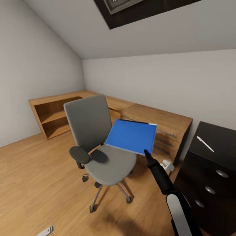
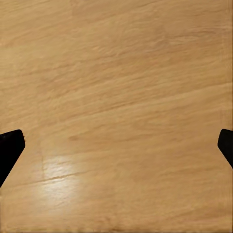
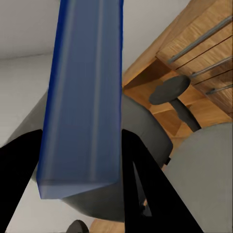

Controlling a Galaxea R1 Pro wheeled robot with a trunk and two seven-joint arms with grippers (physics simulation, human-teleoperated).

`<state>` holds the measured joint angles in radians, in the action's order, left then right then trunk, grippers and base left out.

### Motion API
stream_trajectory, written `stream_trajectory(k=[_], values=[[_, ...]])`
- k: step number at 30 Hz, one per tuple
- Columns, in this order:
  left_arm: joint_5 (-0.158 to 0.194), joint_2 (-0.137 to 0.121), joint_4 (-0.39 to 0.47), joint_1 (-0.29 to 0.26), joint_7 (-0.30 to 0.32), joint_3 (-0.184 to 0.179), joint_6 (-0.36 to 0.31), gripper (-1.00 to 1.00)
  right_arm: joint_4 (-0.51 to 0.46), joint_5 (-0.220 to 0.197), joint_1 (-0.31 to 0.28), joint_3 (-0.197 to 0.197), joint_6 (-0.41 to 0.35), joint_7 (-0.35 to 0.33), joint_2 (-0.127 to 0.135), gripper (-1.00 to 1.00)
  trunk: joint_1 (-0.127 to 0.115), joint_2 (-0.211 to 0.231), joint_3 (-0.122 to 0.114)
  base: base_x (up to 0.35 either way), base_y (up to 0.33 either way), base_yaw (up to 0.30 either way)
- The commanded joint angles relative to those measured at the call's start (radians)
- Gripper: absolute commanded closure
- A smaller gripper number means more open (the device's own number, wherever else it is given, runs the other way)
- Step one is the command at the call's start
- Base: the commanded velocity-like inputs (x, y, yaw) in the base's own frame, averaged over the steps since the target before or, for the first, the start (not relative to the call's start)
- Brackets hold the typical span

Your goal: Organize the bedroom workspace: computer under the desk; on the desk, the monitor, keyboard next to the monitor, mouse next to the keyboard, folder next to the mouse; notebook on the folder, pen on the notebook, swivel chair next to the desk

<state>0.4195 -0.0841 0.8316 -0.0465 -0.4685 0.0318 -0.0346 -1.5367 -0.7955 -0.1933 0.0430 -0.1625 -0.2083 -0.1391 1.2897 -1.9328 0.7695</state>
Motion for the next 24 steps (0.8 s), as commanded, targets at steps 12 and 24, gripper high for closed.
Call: stream_trajectory(k=[12,24], values=[[0.005,-0.001,-0.063,-0.001,-0.002,-0.001,-0.001,-1.00,-0.032,-0.066,0.003,0.009,0.150,0.088,-0.032,1.00,-0.046,0.084,-0.037,0.000,0.000,0.000],[0.005,-0.001,-0.063,-0.001,-0.002,-0.002,-0.001,-1.00,-0.033,-0.126,0.003,0.012,0.153,0.086,-0.018,1.00,-0.092,0.168,-0.074,0.000,0.000,0.000]])
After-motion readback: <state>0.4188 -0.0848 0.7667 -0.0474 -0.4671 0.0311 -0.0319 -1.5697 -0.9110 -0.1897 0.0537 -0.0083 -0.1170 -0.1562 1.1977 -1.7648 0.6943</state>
